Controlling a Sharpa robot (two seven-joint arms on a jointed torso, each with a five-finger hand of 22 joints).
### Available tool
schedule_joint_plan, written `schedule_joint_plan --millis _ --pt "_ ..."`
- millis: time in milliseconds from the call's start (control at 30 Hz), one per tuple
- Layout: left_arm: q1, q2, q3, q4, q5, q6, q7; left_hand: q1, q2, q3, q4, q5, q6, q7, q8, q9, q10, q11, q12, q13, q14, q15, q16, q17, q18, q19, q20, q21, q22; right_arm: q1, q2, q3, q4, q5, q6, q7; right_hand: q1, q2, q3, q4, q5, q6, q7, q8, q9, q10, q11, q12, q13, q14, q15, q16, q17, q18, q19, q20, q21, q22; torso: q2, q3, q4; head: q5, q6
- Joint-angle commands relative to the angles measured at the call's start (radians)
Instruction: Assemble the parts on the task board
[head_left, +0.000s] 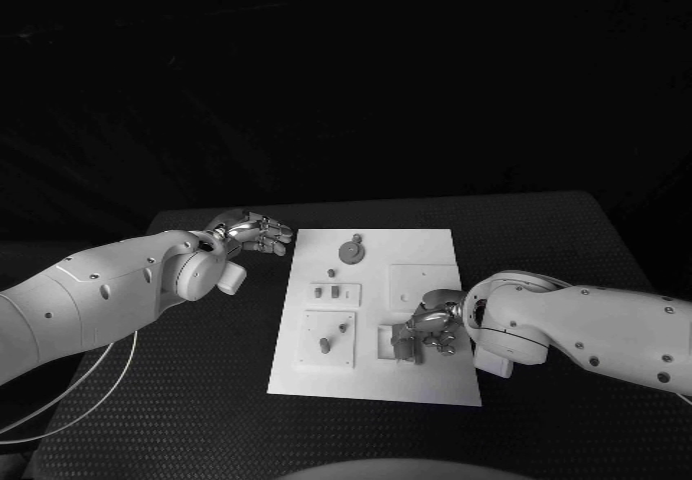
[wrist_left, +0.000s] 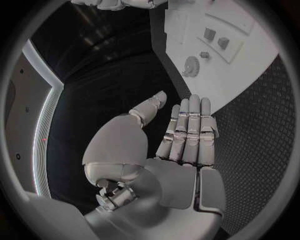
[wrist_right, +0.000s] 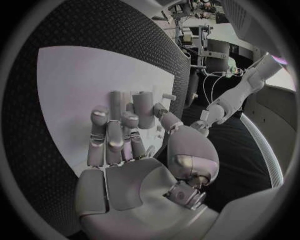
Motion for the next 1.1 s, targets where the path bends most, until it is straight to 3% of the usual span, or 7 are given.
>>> schedule_joint_plan --millis 33,267,667,867,1100 --pt "0.001 0.0 0.001 0.004 0.005 0.012 0.005 -0.01 -0.003 0.002 0.007 0.006 -0.006 -0.003 0.006 0.0 -0.003 0.002 0.001 -0.001 -0.001 0.006 -0.005 0.001 -0.001 -0.005 -0.001 0.003 -0.001 0.0 0.009 -0.006 -0.006 0.011 0.022 -0.009 -0.015 -0.004 -0.001 0.01 0.002 0.032 0.023 -0.002 -0.001 0.002 -0.004 0.005 -0.002 0.022 -0.019 -0.001 -0.001 0.023 0.005 -0.001 0.005 0.016 0.0 0.0001 -0.0004 0.001 -0.002" --pt "0.001 0.0 0.001 0.004 0.005 0.013 0.004 -0.011 -0.003 0.002 0.008 0.006 -0.006 -0.003 0.006 0.0 -0.003 0.002 0.001 -0.002 -0.001 0.006 -0.005 0.002 -0.001 -0.005 0.0 0.003 -0.001 -0.003 0.029 -0.015 -0.015 -0.026 0.012 -0.003 -0.028 -0.012 0.001 0.021 0.002 0.03 0.024 -0.007 -0.004 -0.001 -0.003 0.005 -0.003 0.016 -0.019 -0.002 -0.006 0.023 0.003 -0.001 0.003 0.016 0.0 0.0013 -0.0006 0.003 -0.006" --pt "0.001 0.0 0.0 0.004 0.005 0.013 0.004 -0.012 -0.003 0.002 0.009 0.007 -0.006 -0.003 0.006 0.0 -0.003 0.003 0.001 -0.002 -0.001 0.006 -0.007 0.003 -0.001 -0.005 0.0 0.003 -0.001 -0.005 0.032 -0.015 -0.015 -0.026 -0.017 0.012 -0.034 -0.017 0.003 0.028 0.002 0.033 0.023 -0.007 -0.005 -0.001 -0.003 0.006 -0.004 0.019 -0.019 -0.002 -0.001 0.023 0.003 -0.001 0.004 0.017 0.0 0.0013 -0.0011 0.007 -0.006" --pt "0.001 -0.001 0.0 0.004 0.005 0.013 0.003 -0.012 -0.002 0.002 0.009 0.007 -0.006 -0.003 0.006 0.0 -0.003 0.003 0.001 -0.002 -0.001 0.006 -0.007 0.004 -0.001 -0.005 0.0 0.003 -0.001 -0.005 0.038 -0.015 -0.025 -0.026 0.004 0.009 -0.038 -0.025 0.004 0.031 0.002 0.035 0.023 -0.008 -0.006 -0.001 -0.003 0.007 -0.005 0.018 -0.019 -0.002 -0.002 0.023 0.003 -0.002 0.004 0.017 0.0 0.0012 -0.0008 0.007 -0.006" --pt "0.001 -0.001 0.0 0.004 0.005 0.014 0.003 -0.013 -0.002 0.002 0.01 0.007 -0.006 -0.003 0.006 0.0 -0.003 0.003 0.001 -0.002 -0.001 0.006 -0.007 0.005 -0.002 -0.005 0.0 0.003 -0.001 -0.01 0.047 -0.015 -0.042 -0.026 -0.01 0.009 -0.052 -0.034 0.005 0.045 0.002 0.036 0.023 -0.011 -0.008 -0.002 -0.003 0.008 -0.006 0.018 -0.019 -0.002 0.0 0.023 0.003 -0.002 0.004 0.017 0.0 0.0009 -0.0002 0.007 -0.008"
